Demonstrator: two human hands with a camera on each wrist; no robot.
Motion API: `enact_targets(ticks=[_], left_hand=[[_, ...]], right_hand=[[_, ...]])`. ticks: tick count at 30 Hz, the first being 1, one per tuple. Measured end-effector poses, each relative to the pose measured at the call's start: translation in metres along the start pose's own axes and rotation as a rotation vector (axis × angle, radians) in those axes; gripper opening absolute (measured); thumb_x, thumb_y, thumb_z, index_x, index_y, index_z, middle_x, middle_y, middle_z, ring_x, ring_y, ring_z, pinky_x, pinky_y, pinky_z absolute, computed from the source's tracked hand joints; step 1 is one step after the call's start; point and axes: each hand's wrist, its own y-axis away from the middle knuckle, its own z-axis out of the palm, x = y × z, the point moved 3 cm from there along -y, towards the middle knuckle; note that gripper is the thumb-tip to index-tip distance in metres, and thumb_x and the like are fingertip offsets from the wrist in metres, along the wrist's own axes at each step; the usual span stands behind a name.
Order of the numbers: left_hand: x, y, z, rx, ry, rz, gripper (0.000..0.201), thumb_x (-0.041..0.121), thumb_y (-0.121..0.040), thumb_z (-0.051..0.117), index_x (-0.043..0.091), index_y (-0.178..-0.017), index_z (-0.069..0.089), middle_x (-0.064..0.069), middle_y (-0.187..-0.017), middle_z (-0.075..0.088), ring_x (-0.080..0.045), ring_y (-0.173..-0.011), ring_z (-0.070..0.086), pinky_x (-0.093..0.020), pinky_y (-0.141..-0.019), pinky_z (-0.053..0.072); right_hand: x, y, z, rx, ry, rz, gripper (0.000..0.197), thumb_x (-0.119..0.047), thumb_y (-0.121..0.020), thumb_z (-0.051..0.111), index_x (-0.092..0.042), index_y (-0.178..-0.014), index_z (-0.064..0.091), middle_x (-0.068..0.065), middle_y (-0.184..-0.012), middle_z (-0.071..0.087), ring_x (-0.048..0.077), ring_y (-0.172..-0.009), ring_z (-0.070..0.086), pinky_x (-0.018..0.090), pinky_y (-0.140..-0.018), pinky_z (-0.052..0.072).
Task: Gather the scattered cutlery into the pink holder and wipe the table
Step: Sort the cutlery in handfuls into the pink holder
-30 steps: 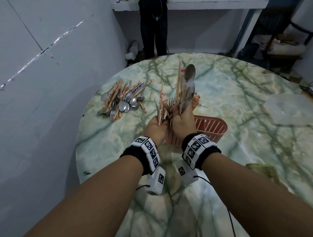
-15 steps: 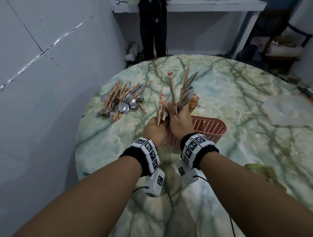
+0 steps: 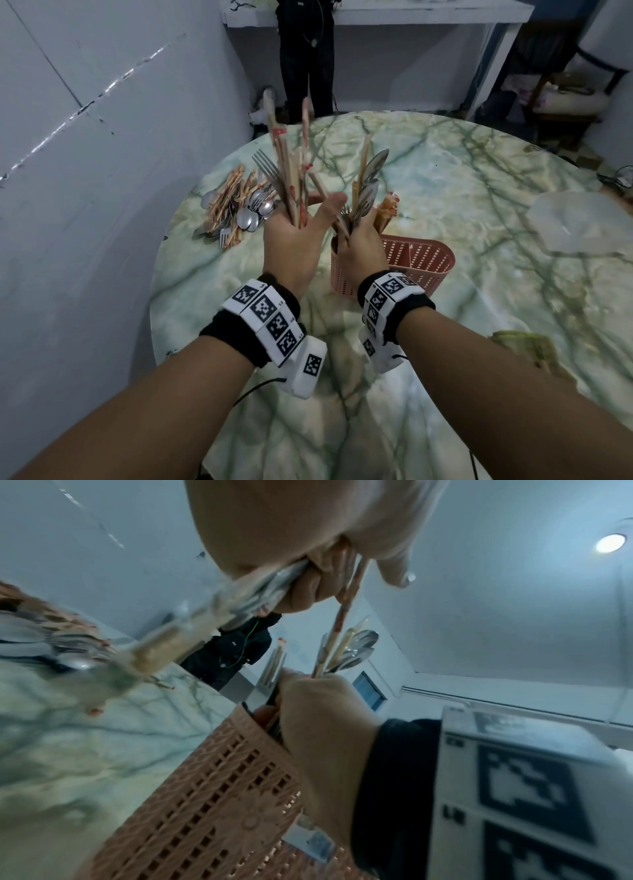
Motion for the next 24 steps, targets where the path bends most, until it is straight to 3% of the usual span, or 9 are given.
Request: enact_targets(ticks=[2,4,6,9,13,17,19,21,24], left_hand=[[0.003,0.000,0.007,0.005,-0.027,0.036,0.033,0.034,-0.085,0.081,0.002,-0.093,0.074,0.014,-0.060,0.061,-0.007,-0.056,0.059,-0.019,-0.061,0.049],[0.005,-0.002,0.011,-0.006,-0.047,0.046,0.014,0.022,-0.089,0.078,0.009,-0.095,0.077,0.010,-0.076,0.075,-0.003,-0.074,0.072,-0.013,-0.069,0.052],[0.005,-0.007,0.013,-0.033,-0.071,0.053,0.011,0.021,-0.090,0.077,0.011,-0.095,0.078,0.005,-0.083,0.078,-0.004,-0.080,0.074,-0.016,-0.072,0.054],[0.000,-0.012,0.015,-0.112,-0.087,0.028,0.009,0.017,-0.090,0.076,0.009,-0.094,0.078,0.003,-0.084,0.078,-0.005,-0.080,0.074,-0.012,-0.071,0.053],[-0.019,-0.009,0.016,-0.203,-0.157,-0.021,0.015,0.018,-0.088,0.078,0.009,-0.100,0.078,0.002,-0.090,0.078,-0.006,-0.086,0.074,-0.021,-0.078,0.056],[-0.032,0.000,0.005,-0.070,-0.249,0.003,0.033,0.039,-0.083,0.082,0.019,-0.106,0.070,0.008,-0.087,0.074,0.001,-0.079,0.069,-0.014,-0.072,0.054],[-0.040,0.008,-0.004,0.039,-0.258,0.018,0.032,0.045,-0.085,0.078,0.023,-0.105,0.065,0.004,-0.081,0.070,-0.001,-0.069,0.064,-0.014,-0.064,0.052],[-0.051,0.013,-0.011,0.127,-0.270,0.000,0.024,0.042,-0.092,0.070,0.022,-0.103,0.063,0.004,-0.073,0.065,0.000,-0.057,0.058,-0.017,-0.057,0.048],[-0.070,0.012,-0.015,0.163,-0.256,-0.074,0.011,0.035,-0.095,0.066,0.027,-0.102,0.066,0.009,-0.079,0.068,-0.002,-0.066,0.062,-0.027,-0.068,0.052]], right_hand=[[-0.001,0.002,-0.001,-0.006,-0.004,-0.012,0.047,-0.014,-0.101,0.051,-0.005,-0.139,0.026,0.023,-0.111,0.066,0.043,-0.092,0.066,0.050,-0.075,0.054],[-0.002,0.003,-0.002,-0.037,0.004,-0.046,0.050,-0.023,-0.103,0.051,-0.005,-0.141,0.024,0.024,-0.117,0.065,0.044,-0.099,0.066,0.051,-0.080,0.054],[-0.001,0.003,-0.004,-0.100,0.015,-0.064,0.056,-0.027,-0.103,0.051,-0.004,-0.143,0.019,0.024,-0.129,0.061,0.043,-0.110,0.064,0.053,-0.088,0.053],[0.002,-0.002,-0.009,-0.215,0.034,-0.069,0.063,-0.019,-0.101,0.052,-0.001,-0.148,0.014,0.024,-0.141,0.053,0.039,-0.122,0.058,0.047,-0.100,0.049],[0.005,-0.004,-0.015,-0.308,0.025,-0.122,0.053,-0.019,-0.098,0.052,-0.003,-0.145,0.034,0.011,-0.143,0.051,0.024,-0.130,0.051,0.039,-0.110,0.043],[0.006,-0.006,-0.017,-0.324,0.067,-0.113,0.038,-0.022,-0.102,0.051,-0.002,-0.134,0.045,0.007,-0.123,0.062,0.025,-0.114,0.061,0.030,-0.090,0.048],[0.007,-0.006,-0.018,-0.304,0.104,-0.119,0.044,-0.022,-0.102,0.053,-0.006,-0.140,0.040,0.012,-0.121,0.066,0.027,-0.109,0.063,0.026,-0.085,0.044],[0.006,-0.005,-0.020,-0.290,0.153,-0.141,0.048,-0.022,-0.100,0.057,-0.008,-0.143,0.040,0.014,-0.120,0.068,0.031,-0.107,0.064,0.025,-0.081,0.042],[0.006,-0.006,-0.024,-0.276,0.248,-0.146,0.034,-0.026,-0.098,0.062,-0.009,-0.127,0.054,0.013,-0.113,0.071,0.033,-0.104,0.065,0.026,-0.075,0.040]])
